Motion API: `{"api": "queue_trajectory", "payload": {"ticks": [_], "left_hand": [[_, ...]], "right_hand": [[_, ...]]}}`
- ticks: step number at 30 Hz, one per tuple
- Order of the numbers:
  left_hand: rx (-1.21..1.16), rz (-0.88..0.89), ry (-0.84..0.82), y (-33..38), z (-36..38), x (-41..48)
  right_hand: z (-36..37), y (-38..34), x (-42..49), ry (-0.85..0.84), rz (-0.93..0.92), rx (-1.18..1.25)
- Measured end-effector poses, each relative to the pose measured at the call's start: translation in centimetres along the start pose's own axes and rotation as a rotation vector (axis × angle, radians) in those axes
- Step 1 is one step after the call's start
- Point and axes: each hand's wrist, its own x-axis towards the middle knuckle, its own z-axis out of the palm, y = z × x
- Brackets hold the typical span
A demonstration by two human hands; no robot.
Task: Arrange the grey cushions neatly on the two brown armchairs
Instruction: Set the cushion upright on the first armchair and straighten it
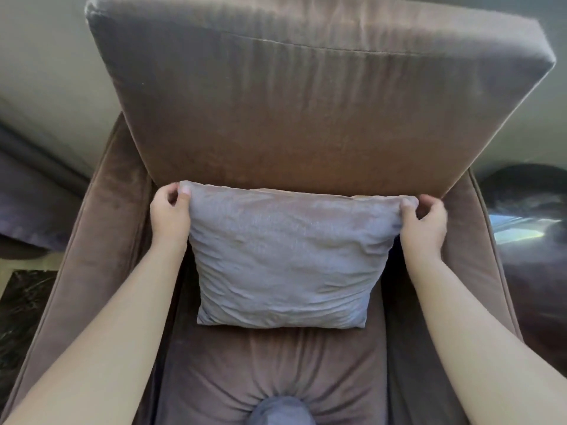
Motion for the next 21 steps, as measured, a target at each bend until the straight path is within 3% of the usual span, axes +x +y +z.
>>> {"api": "queue_trajectory", "payload": {"ticks": [3,11,21], "left_hand": [[-0.126,-0.056,-0.04,-0.9,0.3,0.4],[-0.074,0.099,0.013,-1.1,-1.2,0.1],[0.151,0.214,-0.02,-2.1,-5.3,-1.5]], "right_hand": [[0.2,1.0,0.7,-0.126,0.154,0.22],[-1.4,1.9,1.2,-0.133,0.097,0.391],[-3.0,2.4,-1.8,0.026,-0.092,-0.045]]}}
